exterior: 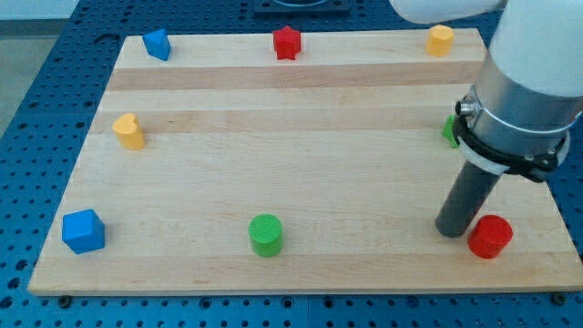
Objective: Move red star down a bit
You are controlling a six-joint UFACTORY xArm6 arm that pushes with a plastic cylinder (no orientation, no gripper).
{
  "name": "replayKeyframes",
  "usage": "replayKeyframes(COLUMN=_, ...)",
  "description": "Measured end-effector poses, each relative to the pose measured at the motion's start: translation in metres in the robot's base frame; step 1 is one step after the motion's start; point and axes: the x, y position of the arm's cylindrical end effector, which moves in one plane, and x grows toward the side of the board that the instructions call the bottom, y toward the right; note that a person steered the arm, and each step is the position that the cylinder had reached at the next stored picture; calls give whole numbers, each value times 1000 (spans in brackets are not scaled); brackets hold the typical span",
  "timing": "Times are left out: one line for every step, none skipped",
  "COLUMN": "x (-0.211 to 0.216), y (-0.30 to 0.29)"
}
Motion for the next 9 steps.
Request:
replayKeyframes(x=-23, y=-21)
replayKeyframes(x=-62, y=-64)
replayKeyframes(x=-114, y=-101)
replayKeyframes(x=-160, y=-116)
replayKeyframes(x=-223, y=-110)
replayKeyframes(x=-286, y=-104)
replayKeyframes(x=-334, y=-98)
replayKeyframes(x=-355, y=-104)
replayKeyframes(x=-354, y=-141)
